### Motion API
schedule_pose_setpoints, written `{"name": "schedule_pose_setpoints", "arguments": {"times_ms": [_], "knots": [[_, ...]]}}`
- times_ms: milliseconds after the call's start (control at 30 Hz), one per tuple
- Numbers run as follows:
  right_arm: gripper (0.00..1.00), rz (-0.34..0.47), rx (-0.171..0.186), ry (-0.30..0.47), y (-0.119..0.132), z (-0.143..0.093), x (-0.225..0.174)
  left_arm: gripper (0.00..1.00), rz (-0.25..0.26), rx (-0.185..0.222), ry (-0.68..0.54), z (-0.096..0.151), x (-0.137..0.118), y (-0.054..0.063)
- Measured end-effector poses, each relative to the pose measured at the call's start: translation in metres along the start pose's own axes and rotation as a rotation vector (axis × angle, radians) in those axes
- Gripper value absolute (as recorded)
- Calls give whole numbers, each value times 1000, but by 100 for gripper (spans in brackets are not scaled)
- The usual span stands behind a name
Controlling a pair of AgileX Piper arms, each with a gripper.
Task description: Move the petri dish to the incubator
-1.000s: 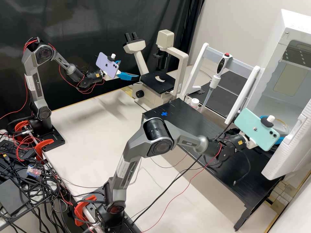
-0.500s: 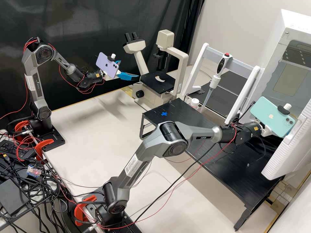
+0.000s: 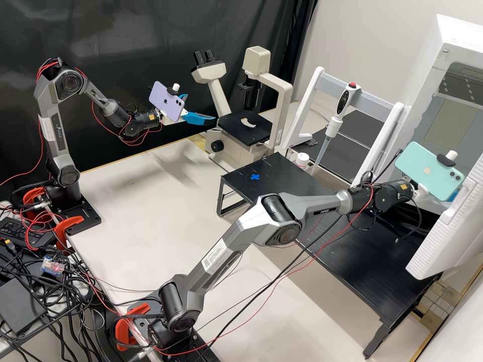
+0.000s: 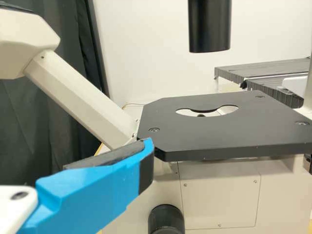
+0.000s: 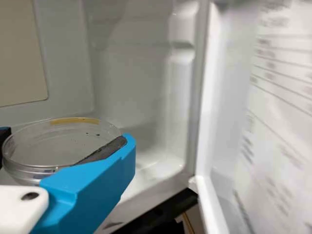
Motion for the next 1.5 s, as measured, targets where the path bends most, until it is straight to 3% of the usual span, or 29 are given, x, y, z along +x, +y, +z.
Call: {"name": "schedule_pose_setpoints", "arguments": {"times_ms": [133, 400, 1033, 1067, 1500], "knots": [[0, -22, -17, 1, -11, -5, 2, 100, 0, 0, 0, 0, 0, 0], [0, -56, -18, -13, -29, 0, 7, 100, 0, 0, 0, 0, 0, 0], [0, -86, -32, -24, -42, 12, 10, 100, 0, 0, 0, 0, 0, 0], [100, -86, -32, -23, -42, 12, 10, 100, 0, 0, 0, 0, 0, 0], [100, -107, -59, -15, -51, 10, 10, 100, 0, 0, 0, 0, 0, 0]]}}
